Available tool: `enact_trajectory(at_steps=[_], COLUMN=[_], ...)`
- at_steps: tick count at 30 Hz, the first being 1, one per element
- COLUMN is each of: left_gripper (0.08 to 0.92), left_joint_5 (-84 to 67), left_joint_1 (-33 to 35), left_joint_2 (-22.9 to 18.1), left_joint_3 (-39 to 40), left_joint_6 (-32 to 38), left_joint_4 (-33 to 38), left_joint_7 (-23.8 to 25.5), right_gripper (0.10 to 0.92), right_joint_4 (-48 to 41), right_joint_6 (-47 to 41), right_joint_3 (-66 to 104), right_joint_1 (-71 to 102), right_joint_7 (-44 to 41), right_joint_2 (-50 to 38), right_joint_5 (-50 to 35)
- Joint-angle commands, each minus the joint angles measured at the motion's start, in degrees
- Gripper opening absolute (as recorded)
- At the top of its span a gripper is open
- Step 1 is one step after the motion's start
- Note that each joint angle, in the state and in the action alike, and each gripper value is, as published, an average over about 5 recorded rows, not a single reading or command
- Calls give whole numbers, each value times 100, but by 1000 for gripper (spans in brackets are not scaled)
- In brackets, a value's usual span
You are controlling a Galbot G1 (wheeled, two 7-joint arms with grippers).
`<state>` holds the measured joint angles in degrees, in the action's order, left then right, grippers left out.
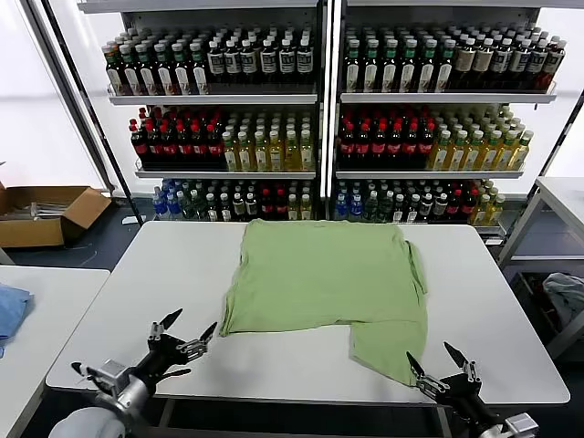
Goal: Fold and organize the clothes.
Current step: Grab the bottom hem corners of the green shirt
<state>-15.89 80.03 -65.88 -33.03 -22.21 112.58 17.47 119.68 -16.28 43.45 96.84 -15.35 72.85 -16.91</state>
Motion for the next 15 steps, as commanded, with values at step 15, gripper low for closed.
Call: enact_trajectory(at_steps=[15], left_gripper=[823], left_joint_5=[-311], left_joint_1=[-1440], left_joint_2=[571], left_joint_3=[1368], left_joint_6=[-602], left_joint_4=[-1177], left_joint_7=[-706], right_gripper=[757], right_joint_4=[-95], right_joint_6=[-1033], right_joint_3=[-827], right_joint_1=[-246], right_joint_7=[668], right_joint_2=[64], right_joint_5=[384])
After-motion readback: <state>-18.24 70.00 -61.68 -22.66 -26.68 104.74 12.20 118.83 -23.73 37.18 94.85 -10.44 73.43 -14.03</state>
